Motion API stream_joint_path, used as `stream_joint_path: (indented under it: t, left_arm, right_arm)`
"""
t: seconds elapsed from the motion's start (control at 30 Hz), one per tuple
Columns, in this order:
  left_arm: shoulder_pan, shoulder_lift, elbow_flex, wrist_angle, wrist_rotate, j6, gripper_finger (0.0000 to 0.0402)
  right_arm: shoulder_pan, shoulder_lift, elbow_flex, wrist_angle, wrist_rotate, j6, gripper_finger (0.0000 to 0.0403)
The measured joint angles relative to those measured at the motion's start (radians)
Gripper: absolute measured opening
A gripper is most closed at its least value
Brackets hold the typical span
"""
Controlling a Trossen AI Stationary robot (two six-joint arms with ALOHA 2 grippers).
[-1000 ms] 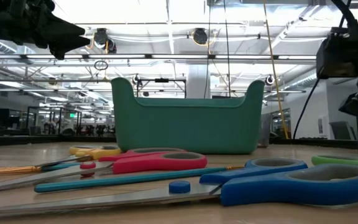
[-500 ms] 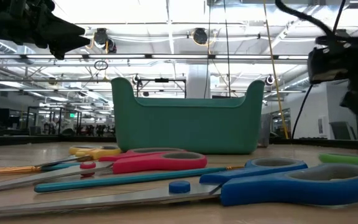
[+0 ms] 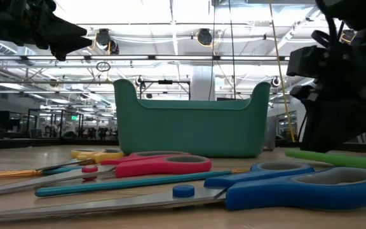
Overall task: Pick & Place Paint Supplies
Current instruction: Put the green scissors into the green bin
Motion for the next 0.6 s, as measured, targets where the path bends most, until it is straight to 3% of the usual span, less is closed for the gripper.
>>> stream_joint_path:
  t: [0.27,0.6]
  left_arm:
    - [0.000,0.000,0.000,0.000,0.000,0.000,0.0207]
    - [0.000,0.000,0.000,0.000,0.000,0.000,0.0207]
  right_arm:
    - [-0.021,0.000,0.000,0.035,-0.090,-0.013,0.0052]
    - [-0.074,-0.023,0.002,0.024,-0.149,0.114,0.0185]
